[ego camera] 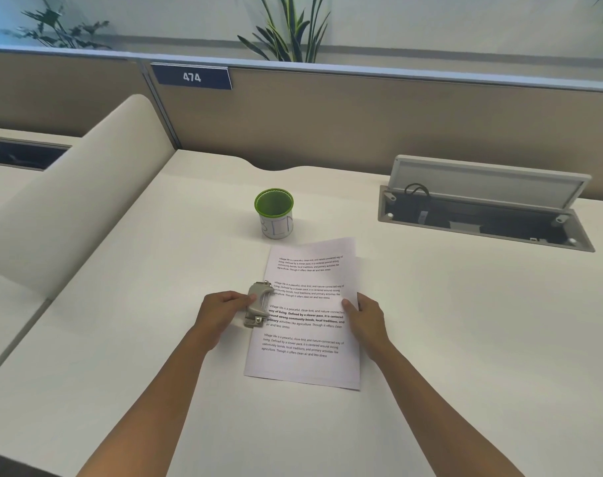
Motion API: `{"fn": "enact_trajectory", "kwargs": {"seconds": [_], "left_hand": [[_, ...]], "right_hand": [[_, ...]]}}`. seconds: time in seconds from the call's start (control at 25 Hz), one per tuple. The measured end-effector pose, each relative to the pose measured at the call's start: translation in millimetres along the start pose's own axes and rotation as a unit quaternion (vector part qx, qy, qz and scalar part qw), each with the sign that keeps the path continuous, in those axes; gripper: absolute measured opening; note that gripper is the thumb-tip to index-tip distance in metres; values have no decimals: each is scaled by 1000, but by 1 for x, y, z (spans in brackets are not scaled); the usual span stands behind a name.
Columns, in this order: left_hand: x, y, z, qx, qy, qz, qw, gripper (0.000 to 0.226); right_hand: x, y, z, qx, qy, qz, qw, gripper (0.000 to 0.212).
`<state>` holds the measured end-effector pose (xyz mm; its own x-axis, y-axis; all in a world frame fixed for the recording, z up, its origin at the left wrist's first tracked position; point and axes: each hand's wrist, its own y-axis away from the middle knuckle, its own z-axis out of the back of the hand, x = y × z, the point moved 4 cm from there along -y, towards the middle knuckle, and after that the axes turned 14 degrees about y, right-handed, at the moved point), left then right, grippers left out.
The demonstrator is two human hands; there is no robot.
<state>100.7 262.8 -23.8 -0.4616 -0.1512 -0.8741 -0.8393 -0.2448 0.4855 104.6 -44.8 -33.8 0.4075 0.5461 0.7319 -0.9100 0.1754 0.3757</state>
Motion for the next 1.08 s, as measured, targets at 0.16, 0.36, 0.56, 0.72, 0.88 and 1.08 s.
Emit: {"fn": "enact_trajectory", "kwargs": {"seconds": [0.16, 0.36, 0.56, 0.72, 0.88, 1.08], "left_hand": [[-2, 1, 1, 6, -1, 0, 1000, 13], [-2, 3, -1, 2, -9, 7, 1000, 15], [-2, 2, 1, 5, -13, 7, 1000, 15], [-2, 3, 0, 5, -23, -1, 1000, 18], [-15, -3, -5, -3, -112, 4, 994, 31], [-36, -8, -42, -57, -322, -190, 926, 45]], "right_hand": [[-1, 0, 3, 14, 7, 8, 1000, 27], [-1, 3, 3, 11, 14, 31, 999, 34], [-2, 6, 0, 3, 7, 27, 1000, 32], [-1, 8, -2, -1, 4, 19, 1000, 33], [-3, 6, 0, 21, -18, -4, 1000, 32], [-2, 2, 8, 17, -6, -13, 1000, 45]]}}
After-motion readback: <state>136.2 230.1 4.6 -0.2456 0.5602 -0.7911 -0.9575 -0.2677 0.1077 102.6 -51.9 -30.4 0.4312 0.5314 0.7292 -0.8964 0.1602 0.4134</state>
